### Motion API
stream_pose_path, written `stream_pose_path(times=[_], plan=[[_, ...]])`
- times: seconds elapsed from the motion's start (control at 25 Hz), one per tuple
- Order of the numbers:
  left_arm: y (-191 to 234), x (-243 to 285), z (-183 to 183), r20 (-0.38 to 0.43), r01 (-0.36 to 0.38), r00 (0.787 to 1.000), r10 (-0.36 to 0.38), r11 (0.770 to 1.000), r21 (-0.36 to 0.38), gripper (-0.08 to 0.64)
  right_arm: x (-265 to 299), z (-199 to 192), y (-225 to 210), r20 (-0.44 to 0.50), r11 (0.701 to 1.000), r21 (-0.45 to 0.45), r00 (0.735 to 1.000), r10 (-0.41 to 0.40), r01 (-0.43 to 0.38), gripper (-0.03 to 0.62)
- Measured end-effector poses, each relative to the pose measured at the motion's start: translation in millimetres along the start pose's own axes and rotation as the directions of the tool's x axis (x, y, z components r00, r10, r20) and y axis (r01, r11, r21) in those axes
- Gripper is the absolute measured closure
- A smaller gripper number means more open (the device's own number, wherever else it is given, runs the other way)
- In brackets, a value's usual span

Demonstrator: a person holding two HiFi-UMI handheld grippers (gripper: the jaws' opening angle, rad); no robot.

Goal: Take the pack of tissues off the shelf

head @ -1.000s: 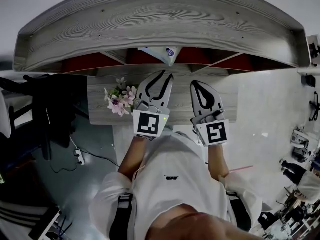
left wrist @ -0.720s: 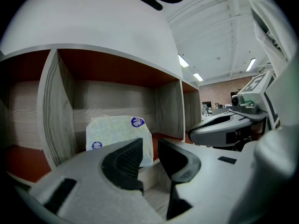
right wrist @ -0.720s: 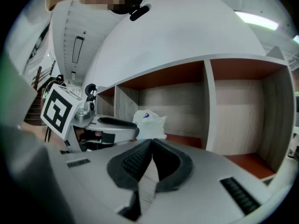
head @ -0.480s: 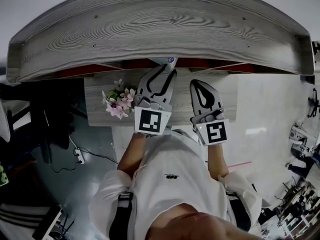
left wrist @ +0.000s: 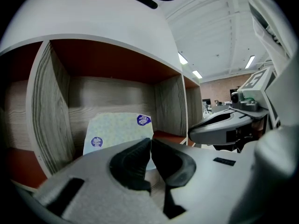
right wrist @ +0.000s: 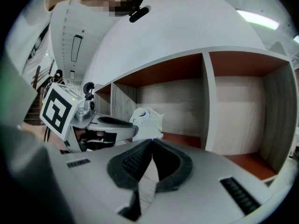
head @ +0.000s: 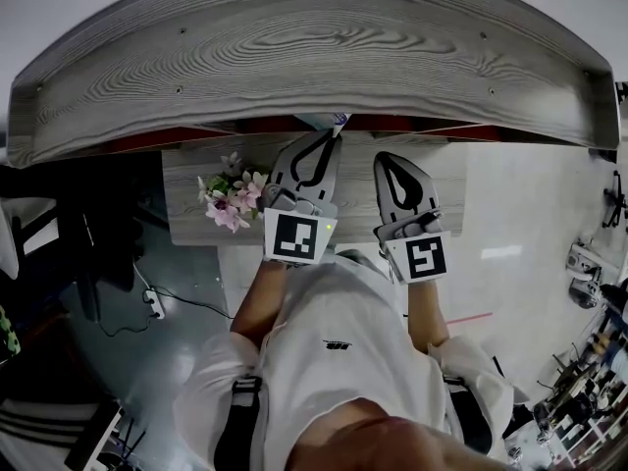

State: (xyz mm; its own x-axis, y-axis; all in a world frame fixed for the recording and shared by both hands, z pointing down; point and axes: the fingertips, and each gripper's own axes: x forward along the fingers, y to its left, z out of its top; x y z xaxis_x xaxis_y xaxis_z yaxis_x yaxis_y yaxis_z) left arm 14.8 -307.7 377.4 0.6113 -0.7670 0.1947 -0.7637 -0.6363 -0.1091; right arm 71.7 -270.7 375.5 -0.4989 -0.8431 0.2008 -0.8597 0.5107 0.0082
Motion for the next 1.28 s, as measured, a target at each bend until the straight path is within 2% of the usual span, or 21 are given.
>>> stream_pose_path(times=[0.72, 1.0, 1.28], plan=[[-23, -40, -5, 0.002, -0.026, 1.0, 0.026, 1.0, -0.012, 0.531, -25, 3, 30, 0.026, 0.999, -0.019, 0.999, 0.047, -0.047, 0.566], [-38, -60, -12, -0.017, -0.036, 0.999, 0.037, 0.999, 0.038, 0.531, -46, 0, 41, 0.029, 0.998, -0.031, 0.998, 0.064, -0.063, 0.566], [-58, -79, -23, -0.019, -0.044, 0.999, 0.045, 0.999, 0.014, 0.531, -67, -10, 54, 0.023, 0.996, -0.032, 0.996, 0.081, -0.08, 0.566]])
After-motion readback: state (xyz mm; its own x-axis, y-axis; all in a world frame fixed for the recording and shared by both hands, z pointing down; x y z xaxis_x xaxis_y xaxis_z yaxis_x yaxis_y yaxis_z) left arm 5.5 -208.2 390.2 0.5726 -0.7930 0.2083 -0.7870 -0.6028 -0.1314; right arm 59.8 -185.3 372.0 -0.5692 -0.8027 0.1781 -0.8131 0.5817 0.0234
